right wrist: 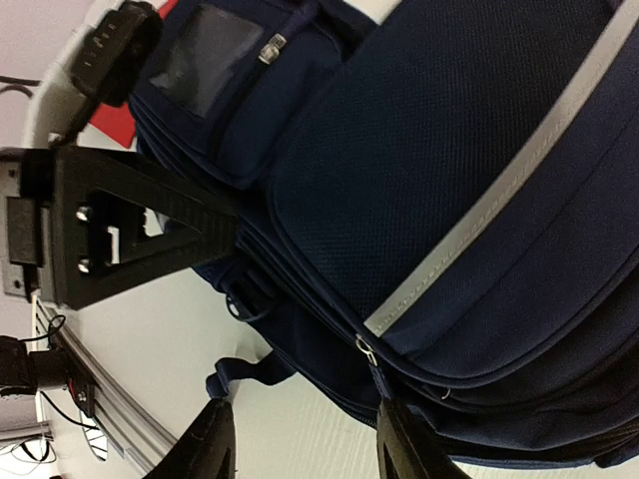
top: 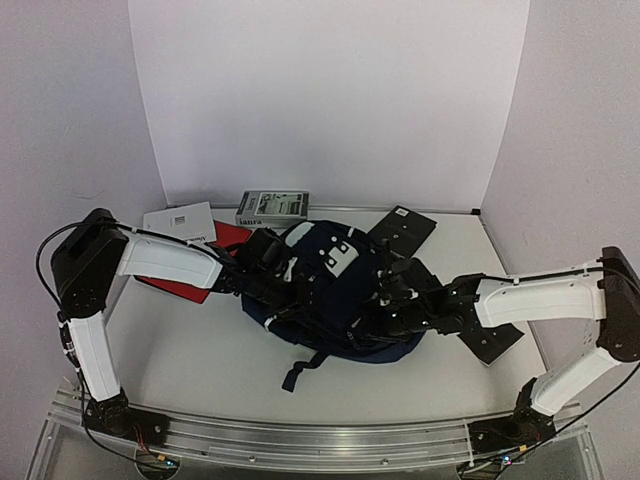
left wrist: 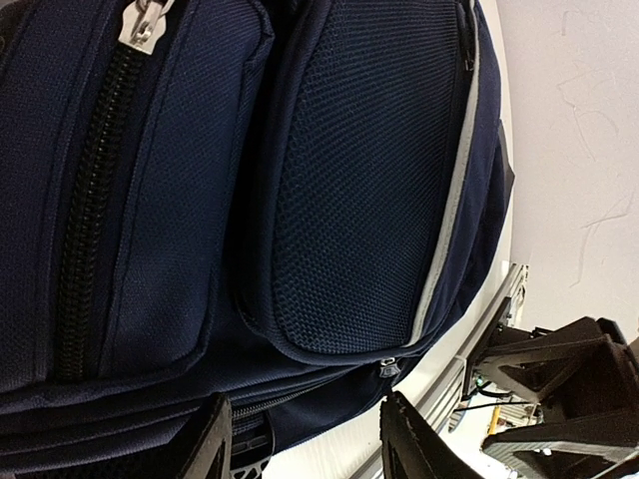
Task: Pack the student bag
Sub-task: Zip the student bag at the center of the board.
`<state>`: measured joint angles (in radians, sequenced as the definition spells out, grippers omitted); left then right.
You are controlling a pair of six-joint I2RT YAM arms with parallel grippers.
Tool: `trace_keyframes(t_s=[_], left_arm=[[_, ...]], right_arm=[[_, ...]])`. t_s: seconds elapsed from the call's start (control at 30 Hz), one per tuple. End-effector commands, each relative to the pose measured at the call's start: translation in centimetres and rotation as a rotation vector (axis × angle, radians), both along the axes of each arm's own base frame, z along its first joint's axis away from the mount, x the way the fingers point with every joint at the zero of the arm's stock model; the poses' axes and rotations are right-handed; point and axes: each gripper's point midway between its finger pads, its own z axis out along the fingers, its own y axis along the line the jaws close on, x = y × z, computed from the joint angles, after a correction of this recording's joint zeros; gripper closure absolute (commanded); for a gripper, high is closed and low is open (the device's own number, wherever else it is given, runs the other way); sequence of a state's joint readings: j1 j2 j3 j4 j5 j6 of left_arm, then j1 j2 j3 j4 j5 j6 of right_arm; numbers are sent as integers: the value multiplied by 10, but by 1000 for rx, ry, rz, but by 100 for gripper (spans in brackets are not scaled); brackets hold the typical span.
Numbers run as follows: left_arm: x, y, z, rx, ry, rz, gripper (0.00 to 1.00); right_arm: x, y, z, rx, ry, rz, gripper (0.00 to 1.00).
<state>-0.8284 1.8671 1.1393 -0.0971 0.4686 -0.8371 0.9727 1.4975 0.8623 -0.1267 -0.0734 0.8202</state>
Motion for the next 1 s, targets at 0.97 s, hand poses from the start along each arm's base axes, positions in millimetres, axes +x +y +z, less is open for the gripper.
trace_keyframes(t_s=[0.97], left_arm=[[19, -20, -26, -18, 15, 32, 79]], right_arm=[[4, 9, -61, -272, -52, -15, 83]])
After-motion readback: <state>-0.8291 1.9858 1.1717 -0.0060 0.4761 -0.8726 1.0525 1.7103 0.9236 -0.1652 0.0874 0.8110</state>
